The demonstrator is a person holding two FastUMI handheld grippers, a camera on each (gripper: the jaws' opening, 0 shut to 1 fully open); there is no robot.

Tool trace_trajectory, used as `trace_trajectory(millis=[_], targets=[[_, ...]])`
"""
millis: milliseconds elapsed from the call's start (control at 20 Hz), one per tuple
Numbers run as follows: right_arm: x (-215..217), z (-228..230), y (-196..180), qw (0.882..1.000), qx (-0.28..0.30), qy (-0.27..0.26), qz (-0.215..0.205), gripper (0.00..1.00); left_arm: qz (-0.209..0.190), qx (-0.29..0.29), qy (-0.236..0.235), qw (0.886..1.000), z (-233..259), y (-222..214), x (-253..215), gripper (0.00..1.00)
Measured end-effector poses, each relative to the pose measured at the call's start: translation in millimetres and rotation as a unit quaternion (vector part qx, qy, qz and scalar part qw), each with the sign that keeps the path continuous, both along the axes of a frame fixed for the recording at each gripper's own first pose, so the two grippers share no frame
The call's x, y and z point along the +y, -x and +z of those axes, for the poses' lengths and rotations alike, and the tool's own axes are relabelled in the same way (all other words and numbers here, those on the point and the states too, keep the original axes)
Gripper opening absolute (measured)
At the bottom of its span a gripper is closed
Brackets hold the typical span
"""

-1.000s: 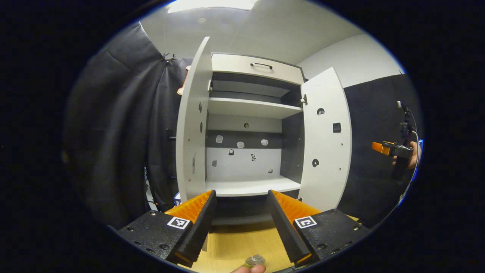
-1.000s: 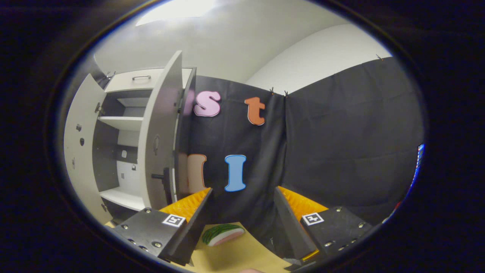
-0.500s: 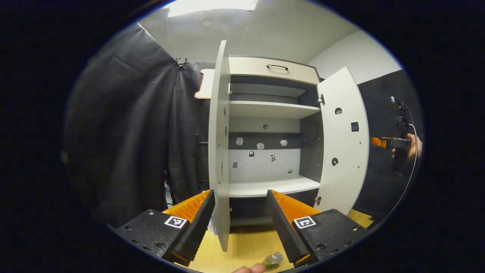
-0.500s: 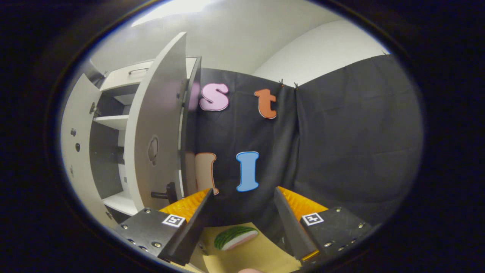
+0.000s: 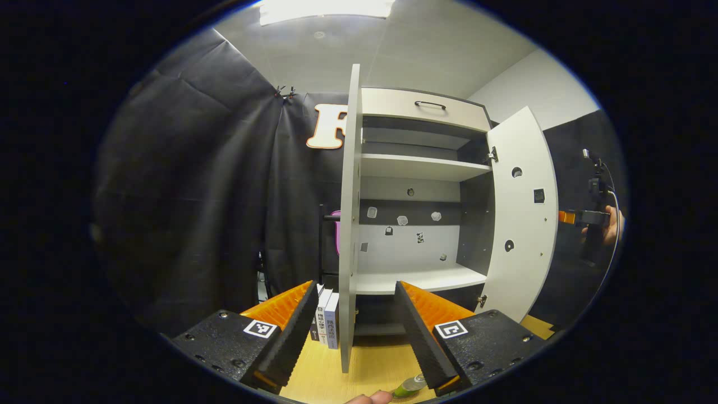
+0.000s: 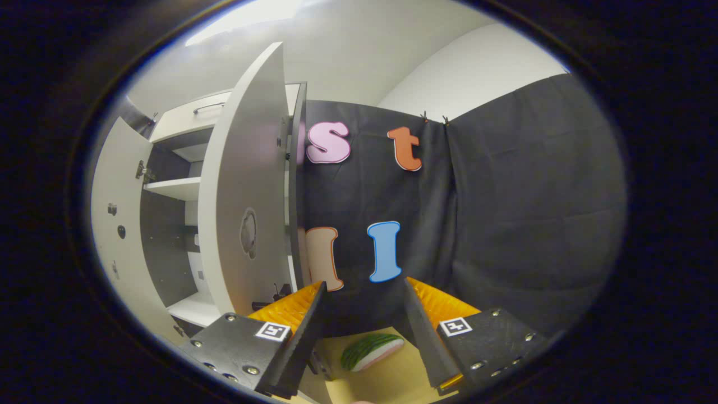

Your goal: Grasp the bottle in the cabinet with the left hand and place it on the coaster, then close the right door with the right hand and the left door with the left hand.

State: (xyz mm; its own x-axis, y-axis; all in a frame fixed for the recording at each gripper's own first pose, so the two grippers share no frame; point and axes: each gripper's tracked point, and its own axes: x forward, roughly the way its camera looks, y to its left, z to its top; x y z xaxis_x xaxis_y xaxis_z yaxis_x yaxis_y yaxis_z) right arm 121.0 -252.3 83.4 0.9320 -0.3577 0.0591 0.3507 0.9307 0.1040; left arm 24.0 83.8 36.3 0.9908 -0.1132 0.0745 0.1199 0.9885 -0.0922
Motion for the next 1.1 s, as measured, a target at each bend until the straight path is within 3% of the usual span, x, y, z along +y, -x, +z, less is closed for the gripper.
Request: trace_trajectory(millis=[100, 250, 300, 350, 400, 500, 550, 600, 800, 1100], targets=[[2, 0, 0, 1.000, 0.001, 0.001, 0.000, 0.81, -0.007, 0.004, 0.001, 1.000, -2, -2, -5, 0.91], [35, 1, 3, 1.000, -0.002, 0.007, 0.030, 0.81, -0.020, 0.011, 0.000, 1.000, -4, -3, -14, 0.87], [50, 2, 2, 0.999, -0.003, 0.007, 0.045, 0.73, -0.022, 0.009, 0.000, 1.000, -1, -3, -16, 0.83], [65, 2, 0, 0.998, -0.004, 0.012, 0.061, 0.81, -0.022, 0.008, 0.000, 1.000, -1, -5, -17, 0.83], [78, 4, -4, 0.997, -0.005, 0.024, 0.074, 0.74, -0.022, 0.006, -0.003, 1.000, 1, -6, -17, 0.87], [97, 8, -8, 0.995, -0.011, 0.050, 0.091, 0.74, -0.018, 0.002, -0.005, 1.000, 5, -5, -12, 0.82], [104, 10, -8, 0.994, -0.017, 0.053, 0.094, 0.75, -0.016, 0.003, -0.007, 1.000, 3, -4, -9, 0.82], [108, 9, -11, 0.994, -0.018, 0.052, 0.095, 0.82, -0.011, 0.005, -0.009, 1.000, 2, -1, -3, 0.87], [121, 3, -21, 0.995, -0.020, 0.018, 0.094, 0.82, 0.014, 0.016, -0.017, 1.000, -6, 4, 29, 0.87], [138, 4, -33, 0.995, -0.022, 0.011, 0.095, 0.85, 0.056, 0.027, -0.025, 0.998, -16, 4, 73, 0.87]])
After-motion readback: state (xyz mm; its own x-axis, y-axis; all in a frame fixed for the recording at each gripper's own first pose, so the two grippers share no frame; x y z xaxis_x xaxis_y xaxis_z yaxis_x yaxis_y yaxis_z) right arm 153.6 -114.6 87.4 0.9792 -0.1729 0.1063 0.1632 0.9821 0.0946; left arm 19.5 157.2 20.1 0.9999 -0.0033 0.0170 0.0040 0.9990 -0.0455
